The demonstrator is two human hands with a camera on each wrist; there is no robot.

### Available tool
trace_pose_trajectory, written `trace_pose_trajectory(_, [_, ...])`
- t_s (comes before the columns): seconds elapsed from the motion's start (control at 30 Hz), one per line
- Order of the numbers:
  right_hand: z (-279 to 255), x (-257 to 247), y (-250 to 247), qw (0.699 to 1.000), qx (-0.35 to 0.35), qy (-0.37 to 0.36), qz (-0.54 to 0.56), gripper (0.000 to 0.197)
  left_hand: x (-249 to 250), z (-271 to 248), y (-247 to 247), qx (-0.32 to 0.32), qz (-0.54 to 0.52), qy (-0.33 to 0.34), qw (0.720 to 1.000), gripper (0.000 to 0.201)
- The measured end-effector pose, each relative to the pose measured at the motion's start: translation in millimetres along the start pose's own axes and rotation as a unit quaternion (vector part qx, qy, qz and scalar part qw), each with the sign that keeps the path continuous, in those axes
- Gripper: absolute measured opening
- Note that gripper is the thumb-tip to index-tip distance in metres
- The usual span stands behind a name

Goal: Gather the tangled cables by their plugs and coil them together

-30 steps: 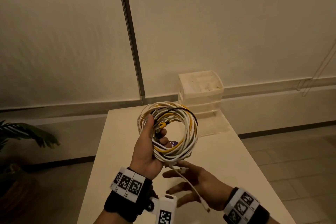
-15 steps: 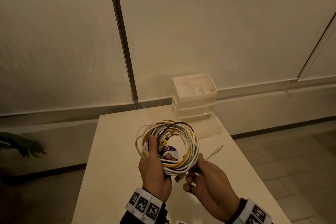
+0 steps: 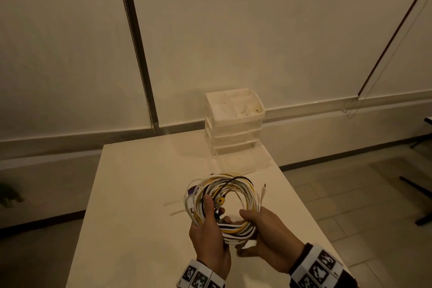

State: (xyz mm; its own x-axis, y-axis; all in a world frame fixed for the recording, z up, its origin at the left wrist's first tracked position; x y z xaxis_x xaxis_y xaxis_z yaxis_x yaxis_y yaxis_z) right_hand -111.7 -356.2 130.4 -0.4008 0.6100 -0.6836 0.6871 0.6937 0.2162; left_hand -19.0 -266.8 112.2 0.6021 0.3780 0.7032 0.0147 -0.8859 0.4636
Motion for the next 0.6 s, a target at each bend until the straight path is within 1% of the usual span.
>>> trace_pose_trajectory(0.07, [10, 0, -10, 0.996, -0.011, 0.001, 0.083, 0.034, -11, 7, 9, 0.004, 0.011, -0.009, 1.0, 0.044])
trace_pose_trajectory(0.13, [23, -5, -29, 0.994, 0.016, -0.015, 0.111, 0.032, -22, 14, 23, -0.001, 0.025, -0.018, 1.0, 0.041])
trace_pose_trajectory(0.2, [30, -16, -46, 0.992, 0.045, -0.043, 0.108, 0.026, -32, 22, 38, -0.011, 0.034, -0.025, 0.999, 0.039])
trace_pose_trajectory(0.33, [59, -48, -81, 0.993, 0.05, -0.069, 0.078, 0.023, -57, 47, 78, -0.025, 0.042, -0.041, 0.998, 0.038])
trace_pose_trajectory(0.43, [89, -83, -111, 0.995, 0.036, -0.069, 0.054, 0.021, -76, 71, 114, -0.044, 0.047, -0.067, 0.996, 0.039])
trace_pose_trajectory(0.5, [114, -107, -126, 0.997, 0.017, -0.061, 0.043, 0.019, -89, 92, 139, -0.056, 0.067, -0.088, 0.992, 0.046])
trace_pose_trajectory(0.53, [128, -118, -132, 0.998, 0.011, -0.057, 0.036, 0.018, -94, 103, 150, -0.057, 0.079, -0.092, 0.991, 0.05])
trace_pose_trajectory(0.6, [161, -141, -140, 0.999, -0.006, -0.05, 0.02, 0.02, -100, 128, 170, -0.034, 0.087, -0.088, 0.992, 0.054])
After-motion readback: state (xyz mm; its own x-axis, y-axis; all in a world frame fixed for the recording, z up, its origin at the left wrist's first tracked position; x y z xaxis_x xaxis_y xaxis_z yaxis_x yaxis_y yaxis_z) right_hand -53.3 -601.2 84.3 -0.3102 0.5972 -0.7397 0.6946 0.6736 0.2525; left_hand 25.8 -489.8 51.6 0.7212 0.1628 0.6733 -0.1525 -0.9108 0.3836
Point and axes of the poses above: each hand's wrist, its own z-axis towards the middle knuckle, its own y-axis out of the palm, x = y × z, the point moved 9 cm from there along z, towards the middle knuckle, and after that the axes turned 1 degree about z, right-handed, at the moved point
